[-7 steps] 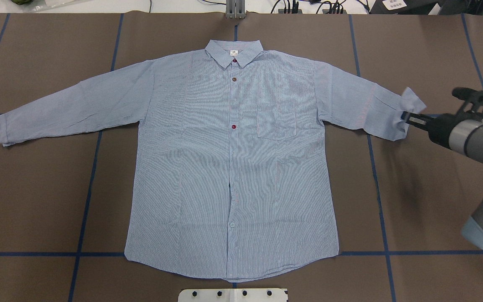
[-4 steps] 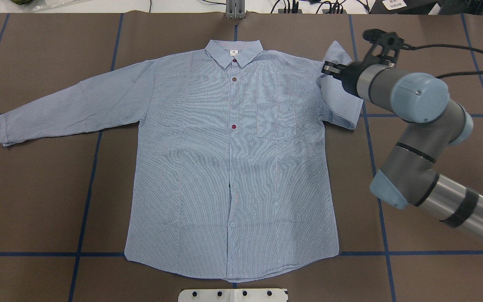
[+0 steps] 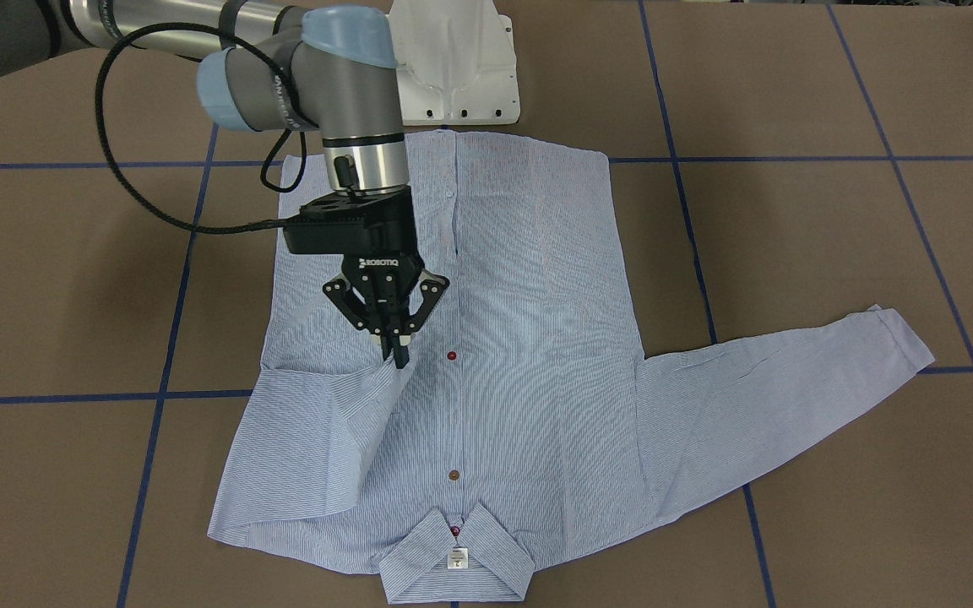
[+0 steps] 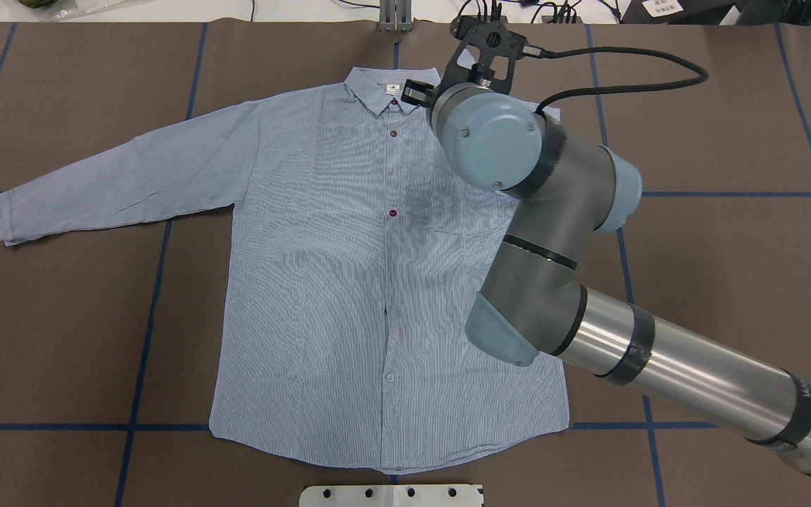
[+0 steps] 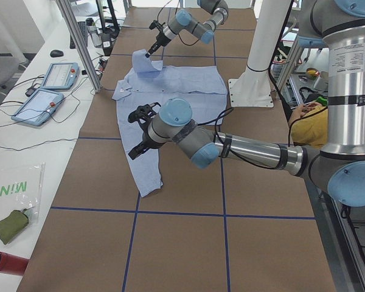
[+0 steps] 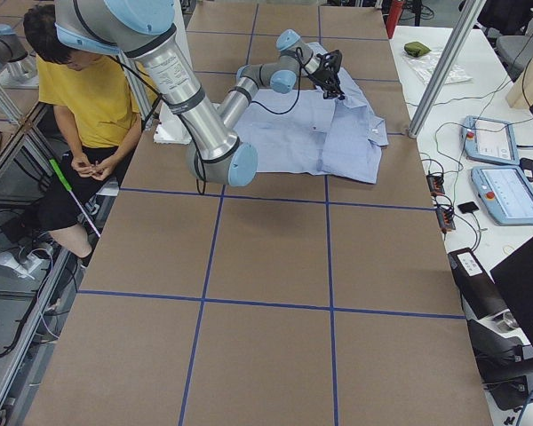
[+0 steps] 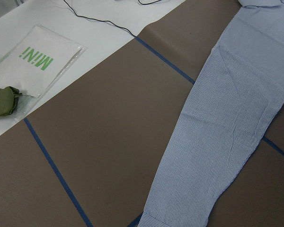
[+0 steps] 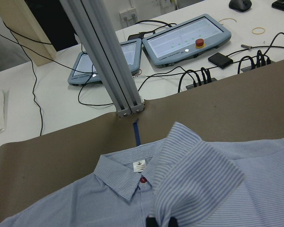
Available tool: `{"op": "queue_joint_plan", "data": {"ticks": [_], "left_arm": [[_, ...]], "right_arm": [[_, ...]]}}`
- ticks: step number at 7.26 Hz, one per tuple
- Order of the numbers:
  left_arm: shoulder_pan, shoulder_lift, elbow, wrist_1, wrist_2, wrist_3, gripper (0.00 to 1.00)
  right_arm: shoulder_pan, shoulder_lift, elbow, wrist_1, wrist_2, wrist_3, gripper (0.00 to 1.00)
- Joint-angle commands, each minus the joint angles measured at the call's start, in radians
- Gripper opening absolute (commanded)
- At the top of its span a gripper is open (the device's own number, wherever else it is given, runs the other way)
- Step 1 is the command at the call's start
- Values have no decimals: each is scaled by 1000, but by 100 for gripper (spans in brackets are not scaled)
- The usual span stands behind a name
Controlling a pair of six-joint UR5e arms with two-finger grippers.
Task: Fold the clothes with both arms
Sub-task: 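Carry the grasped sleeve with the right gripper across the shirt toward the collar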
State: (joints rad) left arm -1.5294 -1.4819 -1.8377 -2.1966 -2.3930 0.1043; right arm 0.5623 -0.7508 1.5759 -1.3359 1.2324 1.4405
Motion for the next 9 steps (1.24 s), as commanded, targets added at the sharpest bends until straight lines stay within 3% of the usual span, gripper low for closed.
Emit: {"op": "queue_joint_plan", "data": {"ticks": [1,3,4,5,6,9], "left_arm": [[0,11,2,0,0,0,100],[0,14,2,0,0,0,100],[-2,14,3,0,0,0,100],[0,14,5,0,2,0,100],[0,14,3,0,0,-2,100],[2,8,5,0,3,-11,100]], "right_arm": [[-74,123,-146,-14,-80,58,0],[-120,171,-229,-17,-128,63,0],[-131,212,-290,-25,-126,63,38],[-134,317,-410,-137,-126,63,96],[-136,421,-507,-208,-117,81,99],[-101,430,-514,-213,-29,92,100]]}}
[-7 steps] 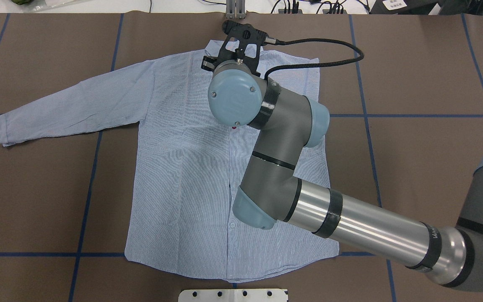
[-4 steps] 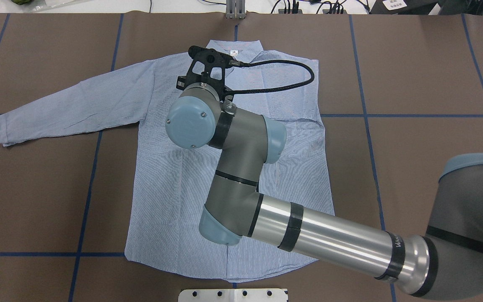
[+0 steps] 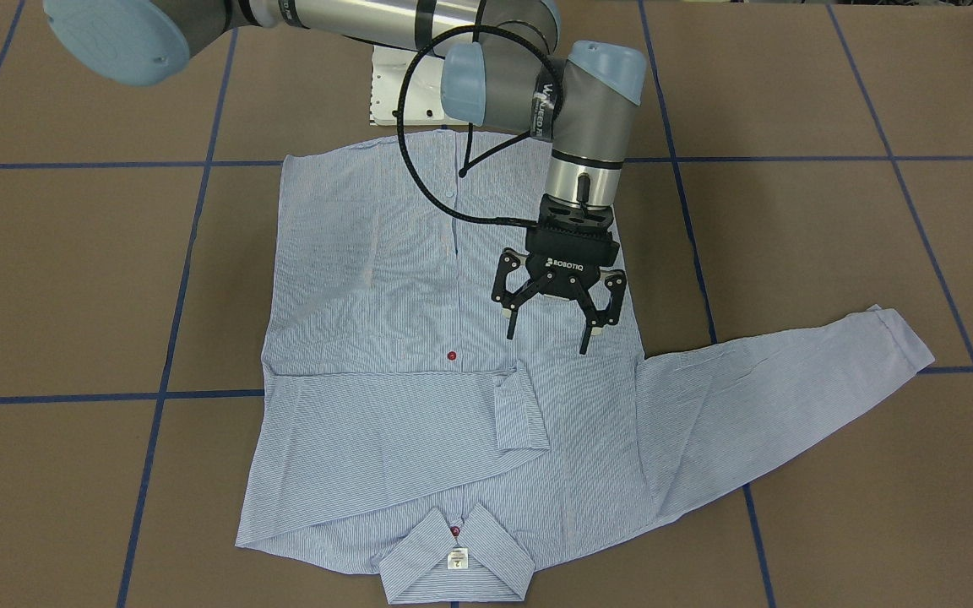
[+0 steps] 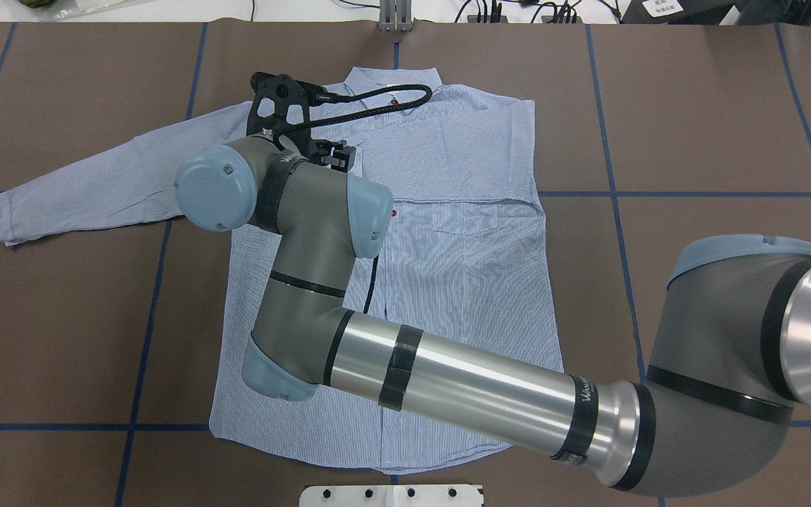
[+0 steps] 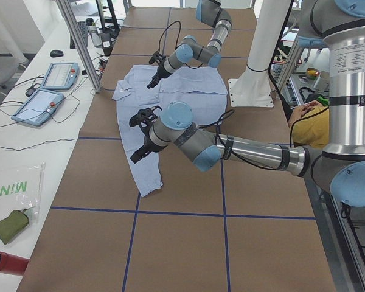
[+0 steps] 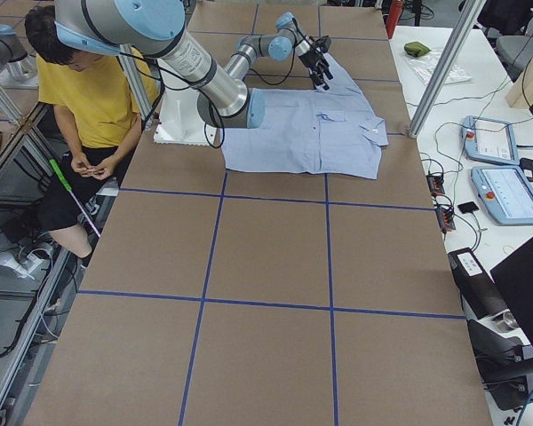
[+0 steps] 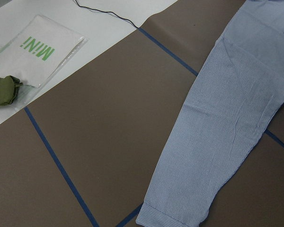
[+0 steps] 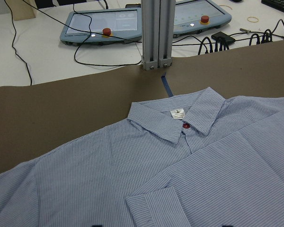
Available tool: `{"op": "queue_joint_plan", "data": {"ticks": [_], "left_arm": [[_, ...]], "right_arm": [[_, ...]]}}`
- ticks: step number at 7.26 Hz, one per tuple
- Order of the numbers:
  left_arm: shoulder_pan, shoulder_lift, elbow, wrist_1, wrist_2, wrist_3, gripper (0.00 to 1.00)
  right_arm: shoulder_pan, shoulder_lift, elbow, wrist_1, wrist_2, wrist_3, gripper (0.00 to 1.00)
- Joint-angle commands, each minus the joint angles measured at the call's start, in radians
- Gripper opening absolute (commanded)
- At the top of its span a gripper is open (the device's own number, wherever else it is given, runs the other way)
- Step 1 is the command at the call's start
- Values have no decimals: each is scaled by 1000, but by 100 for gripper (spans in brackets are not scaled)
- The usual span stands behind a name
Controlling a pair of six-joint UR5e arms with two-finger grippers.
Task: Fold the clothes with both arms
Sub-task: 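Carry the grasped sleeve with the right gripper across the shirt toward the collar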
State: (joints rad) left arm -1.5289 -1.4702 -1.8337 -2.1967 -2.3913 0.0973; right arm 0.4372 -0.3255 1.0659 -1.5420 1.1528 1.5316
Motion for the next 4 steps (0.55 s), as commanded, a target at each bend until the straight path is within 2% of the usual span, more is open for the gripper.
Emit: {"op": "queue_joint_plan", "data": {"ticks": [1,2,3,4], "left_arm": [[1,-15,7,-2,6,-4,100],[6,-13,7,-55,6,-4,100],[28,-10,60,-105,4,-5,100],[53,-16,130,-162,10,-66,100]], "right_arm": [[73,-10,17,-9,147,-1,100],[125,-44,51,-9,262,-14,100],[179,-120,134,-10,362,-52,100],[237,-224,273,-10,428,-148,100]]}}
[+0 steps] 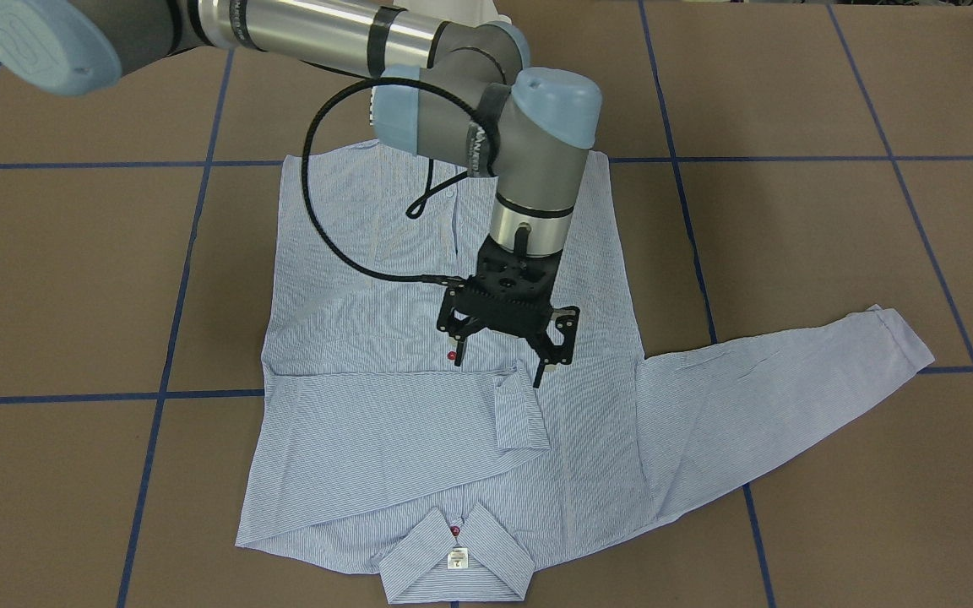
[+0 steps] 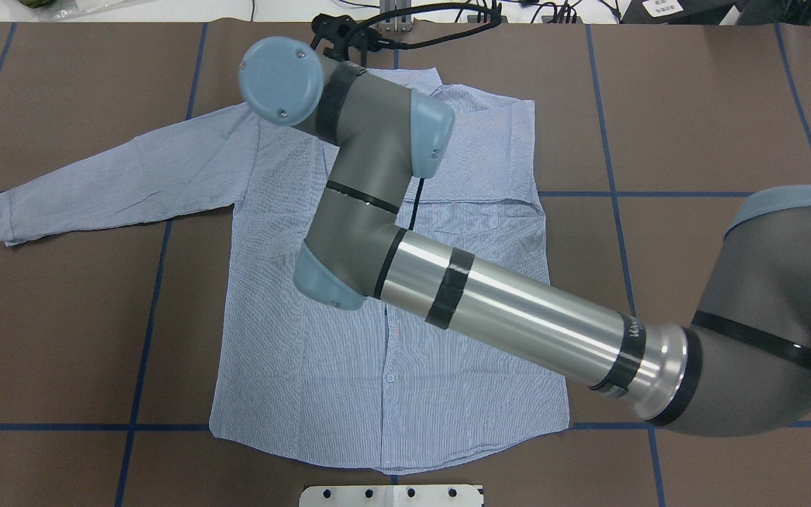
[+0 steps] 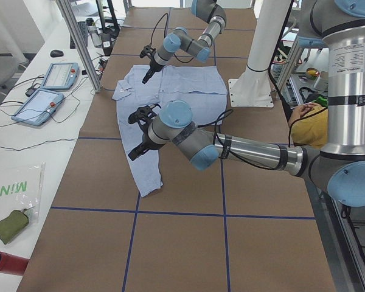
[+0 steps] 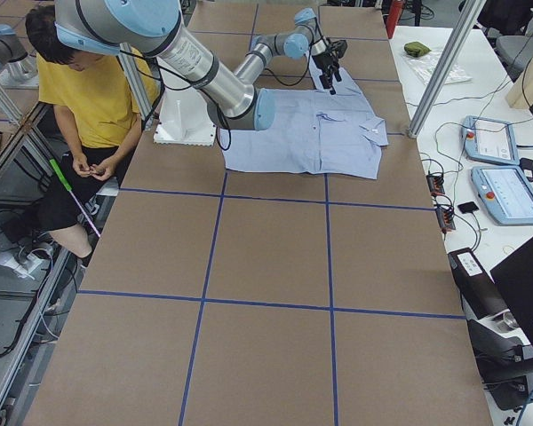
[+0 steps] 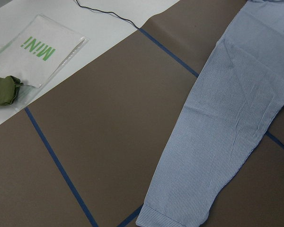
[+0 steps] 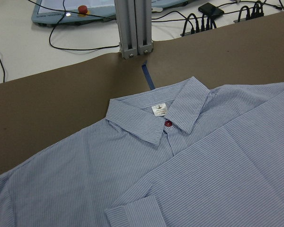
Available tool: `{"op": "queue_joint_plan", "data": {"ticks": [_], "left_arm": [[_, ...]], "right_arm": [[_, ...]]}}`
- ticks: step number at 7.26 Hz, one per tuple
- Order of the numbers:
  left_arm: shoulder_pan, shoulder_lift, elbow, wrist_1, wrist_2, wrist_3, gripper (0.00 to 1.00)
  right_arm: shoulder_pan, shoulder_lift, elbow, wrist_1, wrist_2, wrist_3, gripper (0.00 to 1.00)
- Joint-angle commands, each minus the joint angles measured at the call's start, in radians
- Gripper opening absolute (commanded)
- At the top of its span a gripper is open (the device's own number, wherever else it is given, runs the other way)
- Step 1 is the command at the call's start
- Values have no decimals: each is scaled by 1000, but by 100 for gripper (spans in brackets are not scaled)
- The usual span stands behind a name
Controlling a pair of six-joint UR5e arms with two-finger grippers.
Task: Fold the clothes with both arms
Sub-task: 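Carry the grasped sleeve with the right gripper across the shirt toward the collar, then release the sleeve and raise the right gripper away from the shirt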
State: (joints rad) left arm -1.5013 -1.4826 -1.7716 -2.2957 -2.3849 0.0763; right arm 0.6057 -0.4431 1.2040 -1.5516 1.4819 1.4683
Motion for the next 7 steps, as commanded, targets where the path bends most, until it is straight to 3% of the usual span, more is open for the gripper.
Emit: {"op": "queue_joint_plan", "data": {"ticks": [1,4,7], "left_arm": [[67,1,133,-206,25,-175,100],[322,5,363,-604,341,-623,100],[412,5,490,-761,412,-921,100]], "right_arm": [[142,-225,269,-1,188,-179,100],[394,-503,518,4,465,-550,100],[625,-731,620,16,700,-909,100]]}}
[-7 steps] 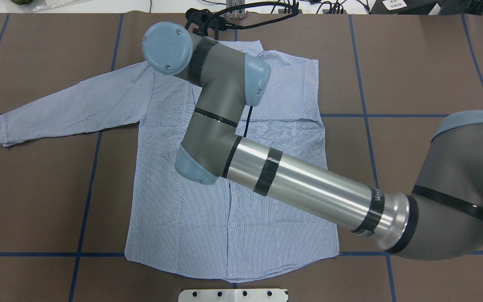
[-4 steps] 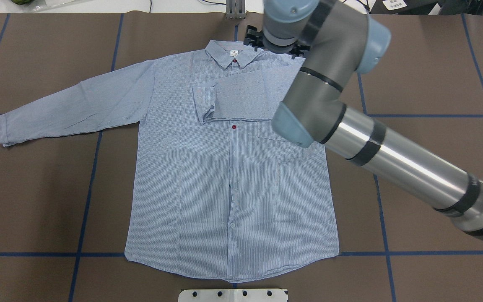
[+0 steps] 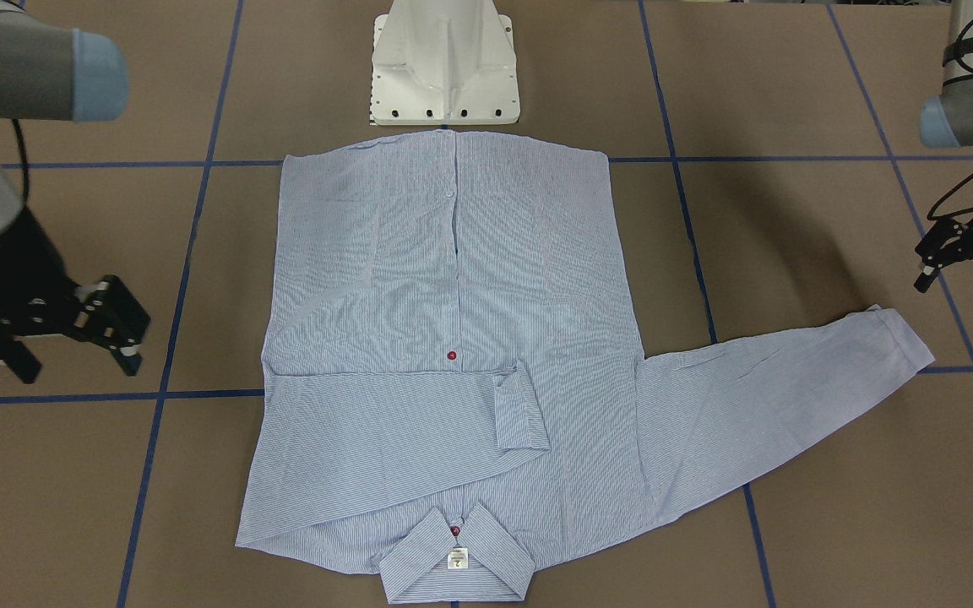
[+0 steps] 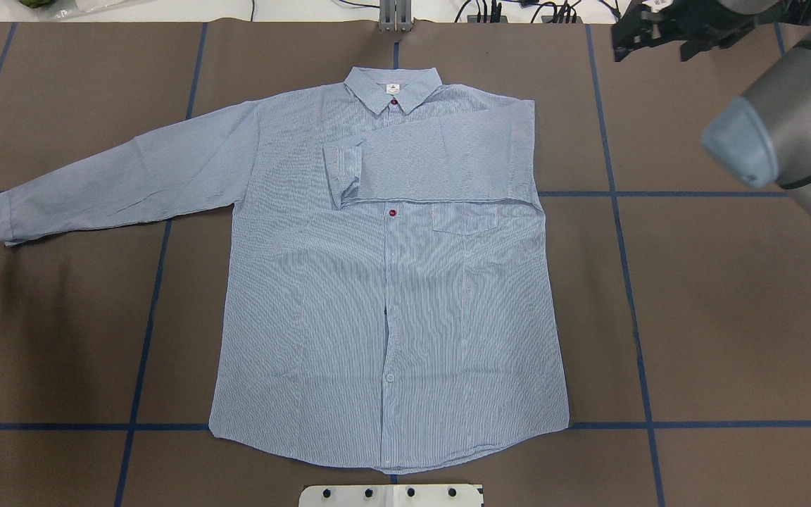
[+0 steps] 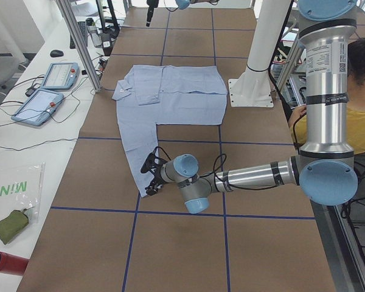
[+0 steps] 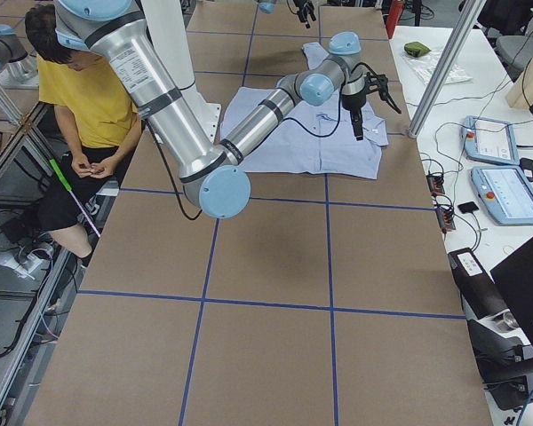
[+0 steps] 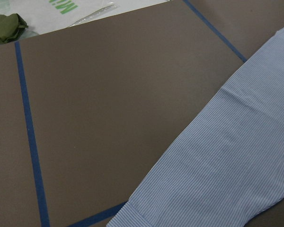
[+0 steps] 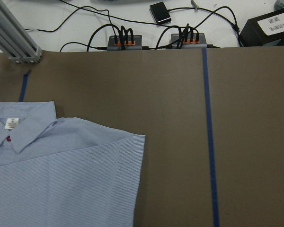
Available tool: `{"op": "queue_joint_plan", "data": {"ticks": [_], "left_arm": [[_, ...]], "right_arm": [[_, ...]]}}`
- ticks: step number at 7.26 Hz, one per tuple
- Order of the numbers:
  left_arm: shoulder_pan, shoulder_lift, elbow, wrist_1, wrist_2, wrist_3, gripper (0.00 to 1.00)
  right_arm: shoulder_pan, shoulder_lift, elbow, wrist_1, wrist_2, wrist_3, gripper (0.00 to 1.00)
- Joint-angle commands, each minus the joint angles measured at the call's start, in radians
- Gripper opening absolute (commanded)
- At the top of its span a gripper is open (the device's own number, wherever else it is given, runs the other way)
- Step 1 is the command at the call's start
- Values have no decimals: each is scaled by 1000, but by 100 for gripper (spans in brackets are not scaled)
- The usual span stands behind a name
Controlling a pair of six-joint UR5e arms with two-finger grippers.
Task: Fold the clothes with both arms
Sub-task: 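Release the sleeve and raise the right gripper away from the shirt, then lower the left gripper to the other cuff and grasp it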
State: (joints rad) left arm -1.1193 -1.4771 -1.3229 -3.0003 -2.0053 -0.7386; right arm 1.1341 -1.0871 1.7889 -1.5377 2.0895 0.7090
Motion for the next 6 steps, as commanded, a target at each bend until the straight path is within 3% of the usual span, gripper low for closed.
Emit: {"op": "queue_joint_plan", "data": {"ticks": [1,4,6], "left_arm": [[56,-5,77,-87,64,-128,100],[139,-34,111,-111,132,-157,99],[139,-77,178,-121,145,-159,72]], "right_arm": [[148,-143,50,4,140,-225,100],[177,-197,98,4,144,-260,100],[177,-226,122,4,142,-261,100]]}}
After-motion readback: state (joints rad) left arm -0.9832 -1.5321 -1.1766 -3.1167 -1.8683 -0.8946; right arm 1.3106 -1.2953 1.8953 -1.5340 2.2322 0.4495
